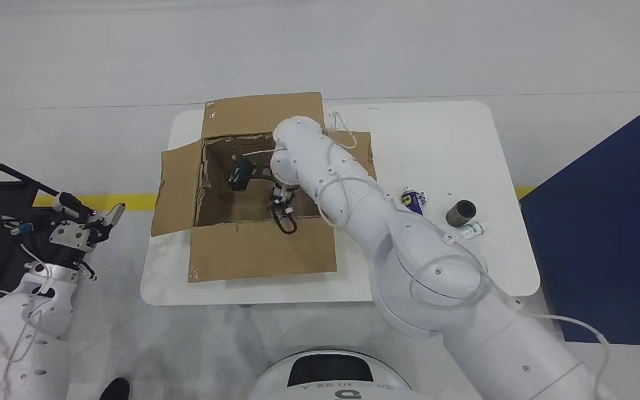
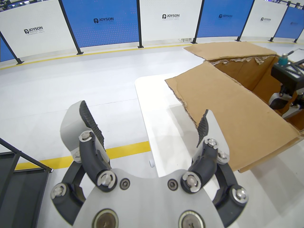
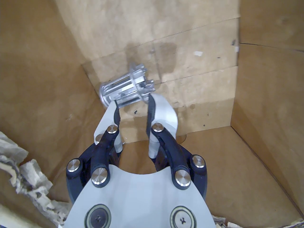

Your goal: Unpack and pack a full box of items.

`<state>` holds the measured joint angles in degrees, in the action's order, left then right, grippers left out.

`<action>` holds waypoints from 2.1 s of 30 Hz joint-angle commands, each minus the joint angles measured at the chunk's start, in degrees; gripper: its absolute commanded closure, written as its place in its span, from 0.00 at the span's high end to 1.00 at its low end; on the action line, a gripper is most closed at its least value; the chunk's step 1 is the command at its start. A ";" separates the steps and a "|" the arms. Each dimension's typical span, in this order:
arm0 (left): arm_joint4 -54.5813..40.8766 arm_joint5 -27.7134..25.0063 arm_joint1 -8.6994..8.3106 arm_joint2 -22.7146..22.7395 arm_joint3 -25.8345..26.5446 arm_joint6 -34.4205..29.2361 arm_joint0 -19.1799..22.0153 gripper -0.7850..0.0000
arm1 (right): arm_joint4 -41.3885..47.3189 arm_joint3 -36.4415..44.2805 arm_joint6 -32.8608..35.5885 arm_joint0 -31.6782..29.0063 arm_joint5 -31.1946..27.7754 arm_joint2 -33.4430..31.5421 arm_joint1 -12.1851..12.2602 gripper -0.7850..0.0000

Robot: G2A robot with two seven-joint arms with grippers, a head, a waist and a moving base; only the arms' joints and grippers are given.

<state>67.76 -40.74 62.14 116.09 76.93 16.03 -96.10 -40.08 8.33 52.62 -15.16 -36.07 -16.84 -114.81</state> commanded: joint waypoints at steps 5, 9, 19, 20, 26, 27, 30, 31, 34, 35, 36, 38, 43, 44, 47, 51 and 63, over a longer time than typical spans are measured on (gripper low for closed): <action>0.00 0.00 0.00 0.00 0.00 0.00 0.00 1.00 | 0.66 -0.07 -1.16 -0.01 0.91 -0.14 -0.02 1.00; 0.00 0.00 0.00 0.00 0.00 0.00 0.00 1.00 | 0.66 -0.07 -1.16 -0.01 0.91 -0.14 -0.02 1.00; 0.00 0.00 0.00 0.00 0.00 0.00 0.00 1.00 | 1.08 -1.25 -5.65 -1.70 2.42 -1.04 1.09 1.00; 0.00 0.00 0.00 0.00 0.00 0.00 0.00 1.00 | 1.04 -1.22 -5.44 -2.03 2.64 -1.10 1.19 1.00; 0.00 0.00 0.00 0.00 0.00 0.00 0.00 1.00 | 1.43 -0.13 -3.81 -3.28 3.08 -1.72 1.69 1.00; 0.00 0.00 0.00 0.00 0.00 0.00 0.00 1.00 | 1.49 0.05 -3.80 -3.47 3.07 -1.83 1.78 1.00; 0.00 0.00 0.00 0.00 0.00 0.00 0.00 1.00 | 1.95 0.14 -4.12 -3.82 3.23 -2.32 2.11 1.00; 0.00 0.00 0.00 0.00 0.00 0.00 0.00 1.00 | 2.07 0.11 -4.18 -3.91 3.68 -2.48 2.21 0.98; 0.00 0.00 0.00 0.00 0.00 0.00 0.00 1.00 | 2.41 0.21 -3.73 -4.24 4.16 -2.90 2.47 0.91; 0.00 0.00 0.00 0.00 0.00 0.00 0.00 1.00 | 2.53 0.16 -3.35 -4.36 4.05 -3.02 2.56 0.89; 0.00 0.00 0.00 0.00 0.00 0.00 0.00 1.00 | 2.50 0.18 -2.91 -4.43 4.16 -3.09 2.64 0.86; 0.00 0.00 0.00 0.00 0.00 0.00 0.00 1.00 | 2.43 0.34 -1.76 -4.62 4.52 -3.19 2.73 0.80; 0.00 0.00 0.00 0.00 0.00 0.00 0.00 1.00 | 2.37 0.93 -0.22 -4.76 4.38 -3.55 2.95 0.44; 0.00 0.00 0.00 0.00 0.00 0.00 0.00 1.00 | 2.32 1.01 -0.01 -4.73 4.43 -3.61 3.00 0.40; 0.00 0.00 0.00 0.00 0.00 0.00 0.00 1.00 | 2.20 1.07 0.29 -4.59 4.31 -3.82 3.16 0.24; 0.00 0.00 0.00 0.00 0.00 0.00 0.00 1.00 | 1.87 1.13 -0.62 -4.08 3.45 -4.12 3.52 0.00; 0.00 0.00 0.00 0.00 0.00 0.00 0.00 1.00 | -0.86 1.53 -10.88 -2.98 1.06 -4.78 5.67 0.00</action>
<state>67.76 -40.74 62.14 116.09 76.93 16.03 -96.10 -40.92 9.80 41.90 -18.10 -35.08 -21.51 -109.30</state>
